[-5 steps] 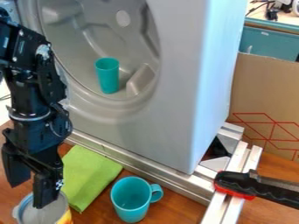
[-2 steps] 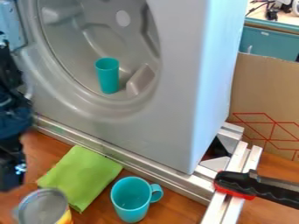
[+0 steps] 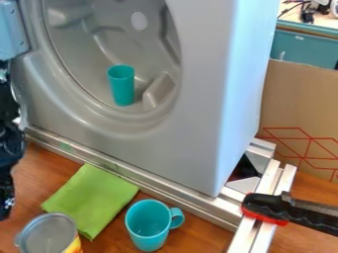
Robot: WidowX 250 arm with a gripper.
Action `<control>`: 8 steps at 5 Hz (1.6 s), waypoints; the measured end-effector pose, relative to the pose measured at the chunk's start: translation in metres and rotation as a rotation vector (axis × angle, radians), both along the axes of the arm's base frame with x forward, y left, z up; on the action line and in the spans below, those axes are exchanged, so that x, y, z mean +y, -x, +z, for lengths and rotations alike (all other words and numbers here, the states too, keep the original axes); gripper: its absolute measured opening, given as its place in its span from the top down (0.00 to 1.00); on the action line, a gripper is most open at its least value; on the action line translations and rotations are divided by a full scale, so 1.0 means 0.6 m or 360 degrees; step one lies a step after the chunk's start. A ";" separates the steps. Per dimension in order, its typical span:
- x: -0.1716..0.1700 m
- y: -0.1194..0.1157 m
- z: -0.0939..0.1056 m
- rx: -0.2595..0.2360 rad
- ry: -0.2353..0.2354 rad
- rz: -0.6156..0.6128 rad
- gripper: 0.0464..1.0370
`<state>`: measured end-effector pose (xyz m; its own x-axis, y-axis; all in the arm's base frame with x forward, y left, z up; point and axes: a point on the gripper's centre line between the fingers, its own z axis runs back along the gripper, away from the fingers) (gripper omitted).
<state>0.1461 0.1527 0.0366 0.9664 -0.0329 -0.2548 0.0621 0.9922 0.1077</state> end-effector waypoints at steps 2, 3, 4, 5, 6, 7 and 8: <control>0.013 -0.017 -0.043 -0.0119 0.0035 0.0030 0.04; 0.000 -0.030 -0.054 -0.0300 0.0205 -0.0042 0.04; -0.011 -0.032 -0.059 -0.0339 0.0241 -0.0001 0.04; -0.048 -0.045 -0.058 -0.0275 0.0284 -0.0001 0.04; -0.108 -0.053 -0.049 -0.0117 0.0284 -0.0019 0.04; -0.149 -0.062 -0.038 0.0007 0.0261 -0.0107 0.04; -0.189 -0.078 -0.037 0.0061 0.0301 -0.0144 0.04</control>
<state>0.1929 0.0394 0.0142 0.9471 -0.1700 -0.2721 0.1526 0.9847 -0.0840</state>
